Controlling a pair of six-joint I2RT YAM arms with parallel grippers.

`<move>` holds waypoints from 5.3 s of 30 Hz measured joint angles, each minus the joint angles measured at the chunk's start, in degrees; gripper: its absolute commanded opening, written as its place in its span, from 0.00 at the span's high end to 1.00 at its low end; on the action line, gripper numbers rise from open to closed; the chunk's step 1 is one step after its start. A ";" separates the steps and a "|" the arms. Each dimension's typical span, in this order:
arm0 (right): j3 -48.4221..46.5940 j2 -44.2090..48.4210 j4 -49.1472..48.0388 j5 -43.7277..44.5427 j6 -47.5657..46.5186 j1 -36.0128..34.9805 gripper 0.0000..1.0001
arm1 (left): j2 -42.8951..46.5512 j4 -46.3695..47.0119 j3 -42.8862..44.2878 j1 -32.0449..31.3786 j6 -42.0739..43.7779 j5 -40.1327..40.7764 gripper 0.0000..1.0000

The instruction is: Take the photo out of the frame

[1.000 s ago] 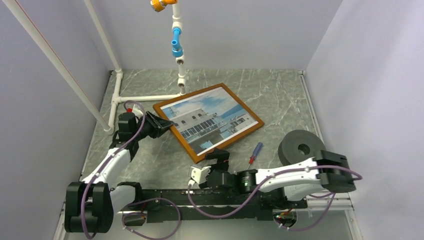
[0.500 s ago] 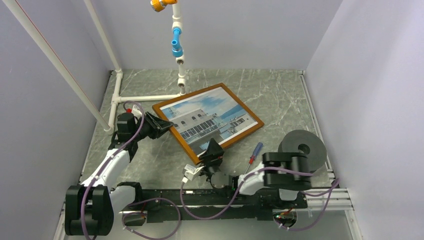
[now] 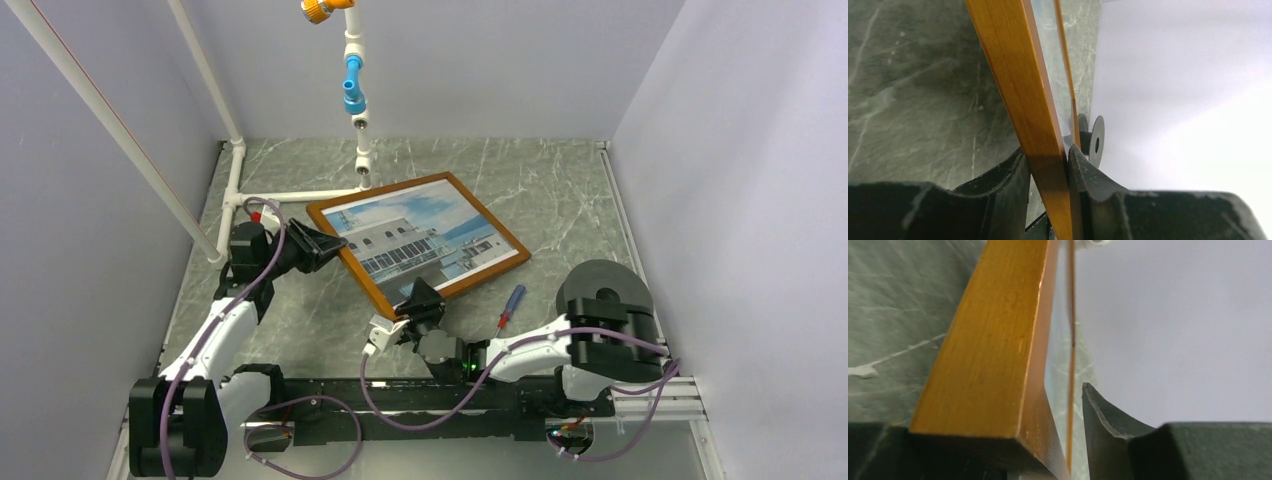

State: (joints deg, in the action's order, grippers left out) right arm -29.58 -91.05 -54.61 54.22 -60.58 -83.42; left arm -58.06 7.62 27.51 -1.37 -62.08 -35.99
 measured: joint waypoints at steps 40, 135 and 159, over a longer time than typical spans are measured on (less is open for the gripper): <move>-23.19 21.05 44.68 -13.22 34.29 -2.89 1.00 | 22.60 -41.44 42.86 -0.17 30.25 25.70 0.01; 6.10 10.71 29.77 -22.82 160.54 29.35 0.93 | 28.00 -36.63 18.56 -0.17 25.20 15.41 0.01; 11.50 11.10 29.94 -24.37 151.80 24.48 0.20 | 29.46 -37.16 14.71 -0.17 25.24 15.78 0.01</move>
State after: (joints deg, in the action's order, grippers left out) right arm -18.09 -79.94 -24.67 29.85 91.22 -58.94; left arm -28.60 -29.54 42.22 -1.54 -36.84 -20.21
